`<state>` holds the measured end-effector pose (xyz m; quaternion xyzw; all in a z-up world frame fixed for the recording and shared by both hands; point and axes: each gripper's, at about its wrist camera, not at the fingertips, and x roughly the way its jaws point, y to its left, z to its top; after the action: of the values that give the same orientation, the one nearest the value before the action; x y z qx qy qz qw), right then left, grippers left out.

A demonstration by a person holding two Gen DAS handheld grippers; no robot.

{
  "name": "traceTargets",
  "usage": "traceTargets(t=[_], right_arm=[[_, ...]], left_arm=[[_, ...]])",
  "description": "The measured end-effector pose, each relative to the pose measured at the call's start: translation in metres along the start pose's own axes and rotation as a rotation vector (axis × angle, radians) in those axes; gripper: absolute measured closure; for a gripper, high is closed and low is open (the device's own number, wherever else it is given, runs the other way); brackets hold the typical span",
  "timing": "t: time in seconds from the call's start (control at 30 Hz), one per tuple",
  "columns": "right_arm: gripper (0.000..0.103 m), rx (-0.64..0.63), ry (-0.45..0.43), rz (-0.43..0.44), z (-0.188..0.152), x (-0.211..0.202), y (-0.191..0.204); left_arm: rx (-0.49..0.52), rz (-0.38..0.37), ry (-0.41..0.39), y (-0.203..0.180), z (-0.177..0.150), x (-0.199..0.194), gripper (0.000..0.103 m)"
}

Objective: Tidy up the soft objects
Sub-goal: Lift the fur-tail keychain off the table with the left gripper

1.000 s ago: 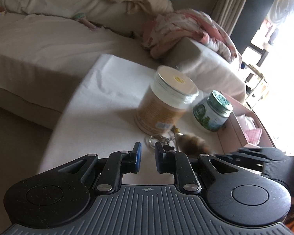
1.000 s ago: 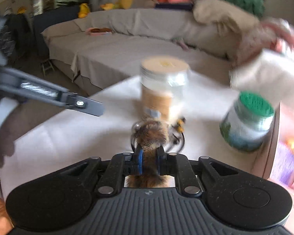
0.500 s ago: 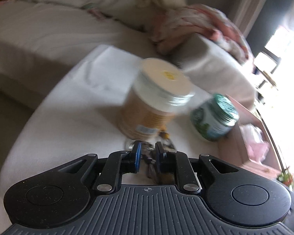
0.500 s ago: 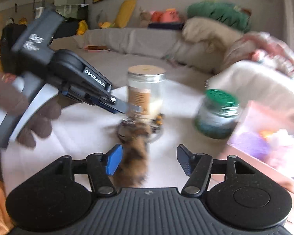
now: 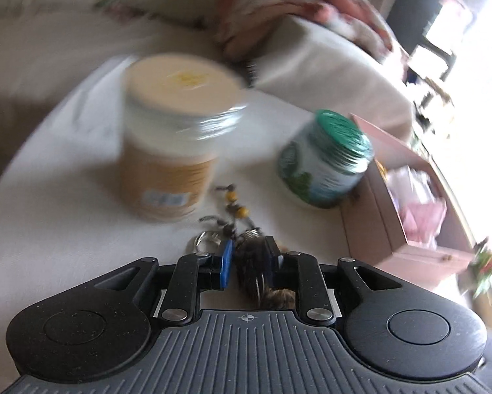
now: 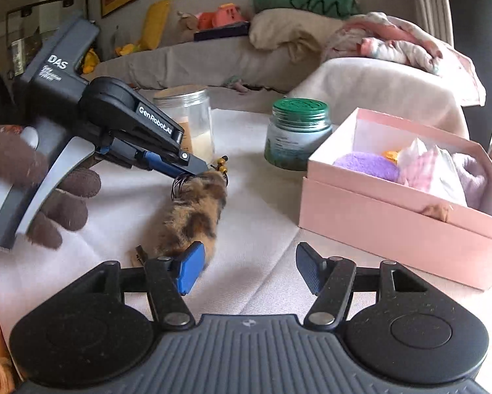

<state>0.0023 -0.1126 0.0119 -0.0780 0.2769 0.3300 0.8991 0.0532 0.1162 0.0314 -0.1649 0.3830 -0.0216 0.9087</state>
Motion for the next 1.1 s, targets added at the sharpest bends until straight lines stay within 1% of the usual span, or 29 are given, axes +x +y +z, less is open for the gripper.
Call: traceTargets(t=[0.07,0.13,0.2,0.27,0.3,0.37,0.4,0.43,0.47,0.5,0.53,0.57,0.6,0.63,0.7,0.87,0.9,0.97,1.0,1.03,1.1], right_arm=[[0.041,0.006,0.002,0.000,-0.001,-0.001,0.000],[0.041,0.005,0.007,0.001,-0.001,0.001,0.000],[0.041,0.003,0.008,0.002,-0.001,0.001,0.001],[0.041,0.000,0.005,0.000,-0.002,-0.001,0.001],[0.041,0.000,0.005,-0.001,-0.002,-0.001,0.001],[0.041,0.002,0.005,0.001,-0.002,-0.001,0.001],[0.041,0.003,0.005,0.002,-0.002,-0.001,0.000],[0.041,0.003,0.005,0.002,-0.002,-0.001,0.001],[0.041,0.003,0.005,0.003,-0.002,-0.001,0.001],[0.041,0.003,0.006,0.005,-0.002,-0.001,0.001],[0.041,0.002,0.006,0.005,-0.002,-0.001,0.002],[0.041,0.002,0.006,0.005,-0.002,-0.001,0.002],[0.041,0.003,0.006,0.005,-0.002,-0.002,0.002],[0.041,0.003,0.007,0.006,-0.002,-0.002,0.002],[0.041,0.005,0.011,0.008,-0.002,-0.001,0.002],[0.041,0.011,0.013,0.007,-0.003,-0.001,0.003],[0.040,0.013,0.010,0.005,-0.003,-0.001,0.003],[0.040,0.018,0.005,0.004,-0.003,-0.002,0.002],[0.040,0.018,0.001,0.002,-0.003,-0.003,0.002],[0.040,0.013,-0.007,0.000,-0.003,-0.005,0.003],[0.040,0.000,-0.016,0.009,-0.003,-0.010,0.006]], left_arm=[[0.110,0.025,-0.011,-0.018,-0.002,0.002,0.080],[0.203,0.032,0.001,-0.035,-0.004,0.008,0.079],[0.261,0.044,0.020,-0.046,-0.005,0.015,0.078],[0.318,0.072,0.017,-0.052,-0.009,0.017,0.076],[0.347,0.086,0.013,-0.054,-0.011,0.016,0.072],[0.406,0.142,-0.004,-0.058,-0.017,0.013,0.070],[0.431,0.168,-0.010,-0.058,-0.019,0.014,0.068],[0.442,0.177,-0.013,-0.057,-0.022,0.014,0.066],[0.433,0.165,-0.010,-0.056,-0.023,0.015,0.067],[0.399,0.135,0.000,-0.053,-0.022,0.016,0.070],[0.349,0.089,0.013,-0.049,-0.019,0.017,0.070],[0.293,0.042,0.032,-0.044,-0.015,0.021,0.068],[0.249,0.012,0.045,-0.041,-0.012,0.023,0.058],[0.230,-0.003,0.048,-0.041,-0.010,0.023,0.051],[0.237,-0.014,0.047,-0.044,-0.008,0.029,0.049],[0.321,0.002,0.015,-0.050,-0.013,0.034,0.050],[0.327,0.007,0.008,-0.051,-0.014,0.034,0.051],[0.375,0.027,-0.017,-0.052,-0.018,0.034,0.064],[0.407,0.042,-0.038,-0.051,-0.021,0.034,0.077],[0.424,0.041,-0.052,-0.048,-0.023,0.033,0.078],[0.390,-0.015,-0.050,-0.037,-0.023,0.026,0.079]])
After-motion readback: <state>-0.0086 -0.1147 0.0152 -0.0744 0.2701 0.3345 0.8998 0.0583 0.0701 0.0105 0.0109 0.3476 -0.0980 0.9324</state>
